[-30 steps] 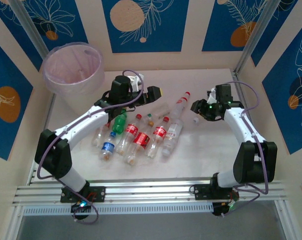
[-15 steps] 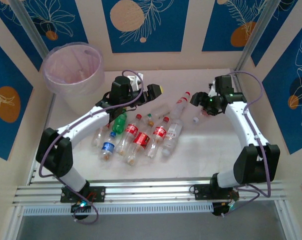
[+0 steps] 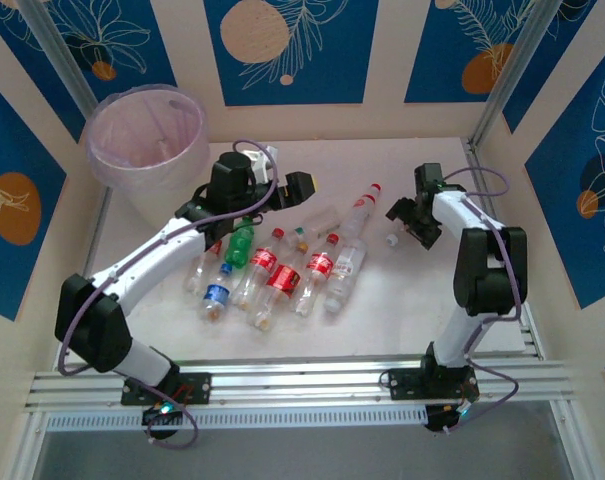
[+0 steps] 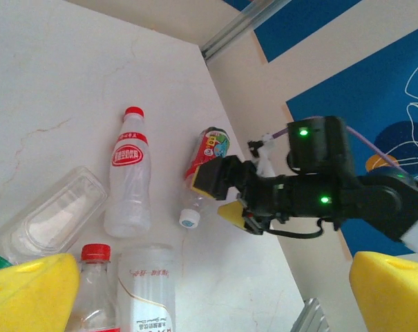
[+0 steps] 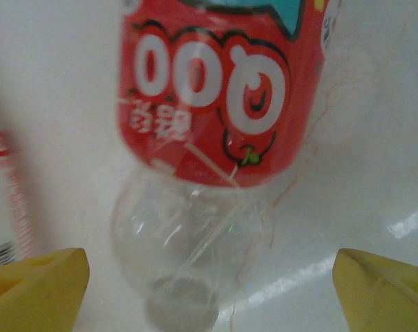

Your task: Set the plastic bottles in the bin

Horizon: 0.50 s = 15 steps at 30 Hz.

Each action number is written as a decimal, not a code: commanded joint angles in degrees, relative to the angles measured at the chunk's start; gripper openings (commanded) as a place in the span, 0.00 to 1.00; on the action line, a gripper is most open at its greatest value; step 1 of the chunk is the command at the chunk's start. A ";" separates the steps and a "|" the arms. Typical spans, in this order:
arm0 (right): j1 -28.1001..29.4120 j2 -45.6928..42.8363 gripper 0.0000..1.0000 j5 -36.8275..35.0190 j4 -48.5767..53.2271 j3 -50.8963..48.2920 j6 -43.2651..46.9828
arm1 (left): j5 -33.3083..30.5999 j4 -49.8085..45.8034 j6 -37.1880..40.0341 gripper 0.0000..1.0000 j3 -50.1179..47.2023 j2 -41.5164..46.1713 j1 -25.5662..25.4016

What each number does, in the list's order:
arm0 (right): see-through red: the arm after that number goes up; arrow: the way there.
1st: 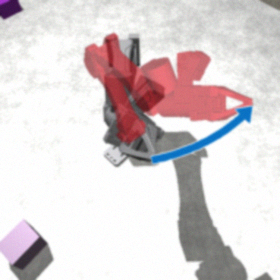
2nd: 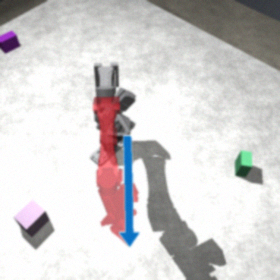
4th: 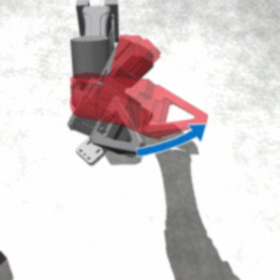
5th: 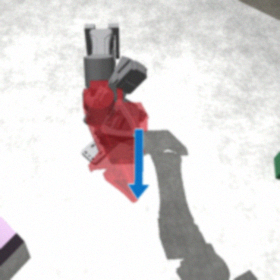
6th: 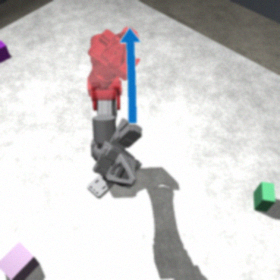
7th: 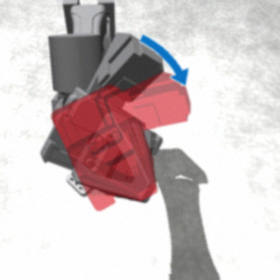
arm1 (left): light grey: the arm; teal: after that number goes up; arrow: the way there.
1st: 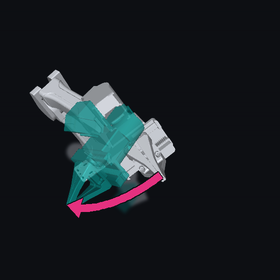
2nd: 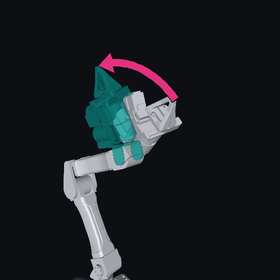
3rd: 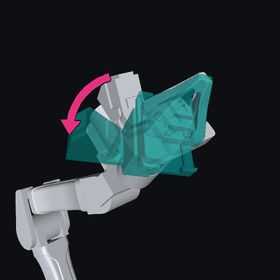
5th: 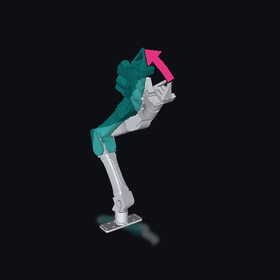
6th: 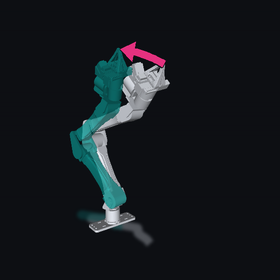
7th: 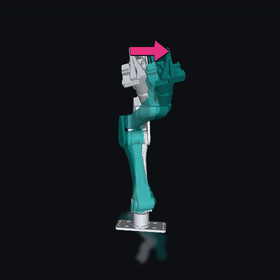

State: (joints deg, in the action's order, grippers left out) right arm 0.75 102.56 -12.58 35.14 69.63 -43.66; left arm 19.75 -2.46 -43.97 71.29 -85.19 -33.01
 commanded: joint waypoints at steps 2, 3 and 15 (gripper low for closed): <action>0.40 2.17 0.89 -1.83 -2.06 0.60 -2.41 | -1.42 -1.42 1.63 1.00 -0.17 0.99 0.75; 0.18 2.51 0.87 -1.75 -2.50 0.37 -2.27 | -1.38 -1.24 1.60 1.00 -0.05 0.90 0.76; -1.80 -0.51 0.58 0.09 -5.75 -3.70 1.34 | -0.43 0.64 0.11 1.00 -0.92 0.72 0.89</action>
State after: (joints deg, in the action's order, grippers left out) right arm -0.43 104.33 -13.04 29.21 67.75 -43.38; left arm 19.20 -2.61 -43.57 71.26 -85.08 -32.75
